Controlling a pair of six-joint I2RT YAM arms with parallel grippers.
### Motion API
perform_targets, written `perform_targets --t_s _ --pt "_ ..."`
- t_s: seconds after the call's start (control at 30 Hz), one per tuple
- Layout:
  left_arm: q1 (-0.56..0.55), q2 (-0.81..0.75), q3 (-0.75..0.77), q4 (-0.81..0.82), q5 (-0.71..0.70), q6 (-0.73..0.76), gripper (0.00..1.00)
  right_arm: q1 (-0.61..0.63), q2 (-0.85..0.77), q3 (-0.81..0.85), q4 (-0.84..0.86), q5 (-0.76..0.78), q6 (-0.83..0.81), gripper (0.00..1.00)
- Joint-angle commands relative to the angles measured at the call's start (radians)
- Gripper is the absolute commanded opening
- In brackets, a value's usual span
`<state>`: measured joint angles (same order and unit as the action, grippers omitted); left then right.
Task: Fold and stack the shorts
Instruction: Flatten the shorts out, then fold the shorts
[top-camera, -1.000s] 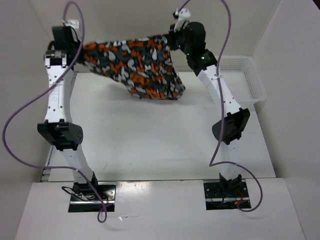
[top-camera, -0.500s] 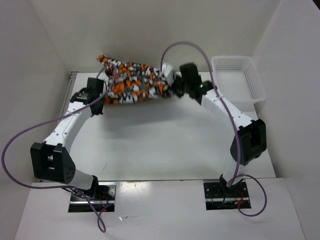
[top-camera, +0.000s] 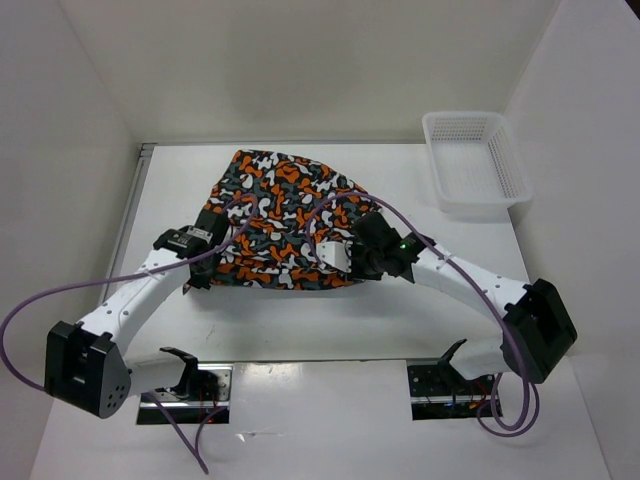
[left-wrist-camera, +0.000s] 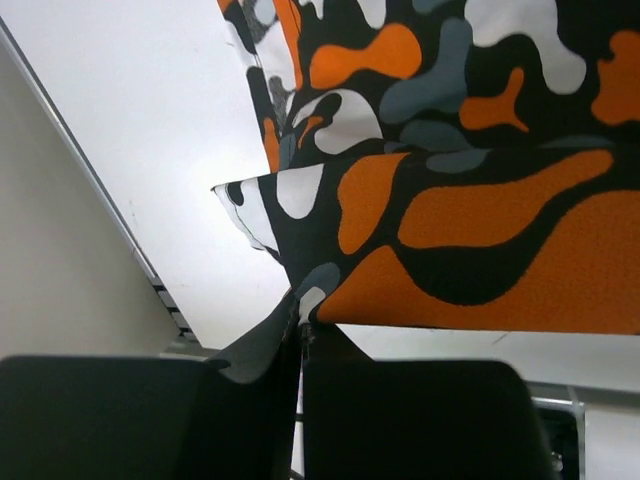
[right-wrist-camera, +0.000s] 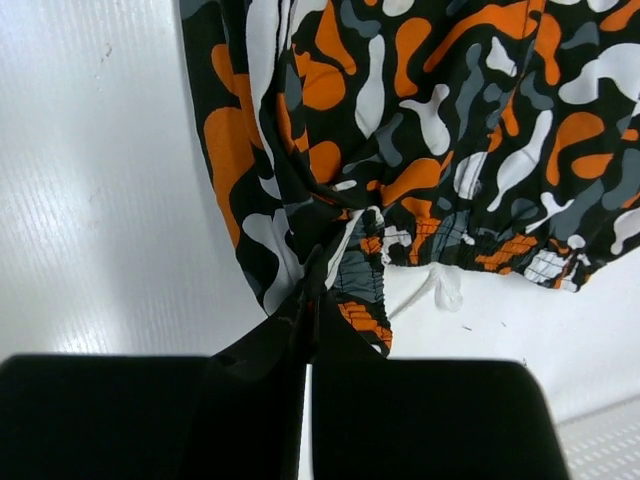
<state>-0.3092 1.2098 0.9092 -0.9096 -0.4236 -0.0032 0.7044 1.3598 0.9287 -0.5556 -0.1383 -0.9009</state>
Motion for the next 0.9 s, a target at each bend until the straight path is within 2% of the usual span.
perform_targets --t_s 0.0,0.1,0.13,0.23,0.27,0.3,0.4,0.47,0.67,0.87 --pt "-0.017 -0.013 0.029 -0.061 -0.01 0.003 0.02 0.0 -0.031 -0.013 -0.047 -0.018 -0.003 0.0" --pt "-0.018 -0.003 0.095 -0.048 -0.021 0.003 0.02 0.0 -0.044 0.01 -0.07 -0.05 0.075 0.0" --pt "-0.018 0.014 0.17 -0.029 -0.032 0.003 0.02 -0.019 -0.054 0.05 -0.087 -0.069 0.091 0.0" --pt "-0.007 0.109 0.308 0.127 -0.133 0.003 0.02 -0.107 -0.038 0.18 -0.087 -0.159 0.207 0.0" --pt "-0.007 0.137 0.415 0.228 -0.151 0.003 0.02 -0.138 -0.027 0.212 -0.049 -0.181 0.242 0.0" --pt "0.005 0.167 0.471 0.276 -0.177 0.003 0.02 -0.202 -0.013 0.266 -0.024 -0.202 0.281 0.0" --pt "0.016 0.321 0.668 0.383 -0.191 0.003 0.02 -0.291 0.057 0.314 0.095 -0.267 0.434 0.0" --pt "0.016 0.425 0.729 0.437 -0.204 0.003 0.02 -0.347 0.108 0.323 0.158 -0.277 0.521 0.0" --pt "0.016 0.635 0.878 0.509 -0.204 0.003 0.04 -0.41 0.222 0.302 0.302 -0.219 0.582 0.0" --pt "0.045 0.824 1.075 0.488 -0.231 0.003 0.05 -0.505 0.331 0.364 0.375 -0.199 0.658 0.0"
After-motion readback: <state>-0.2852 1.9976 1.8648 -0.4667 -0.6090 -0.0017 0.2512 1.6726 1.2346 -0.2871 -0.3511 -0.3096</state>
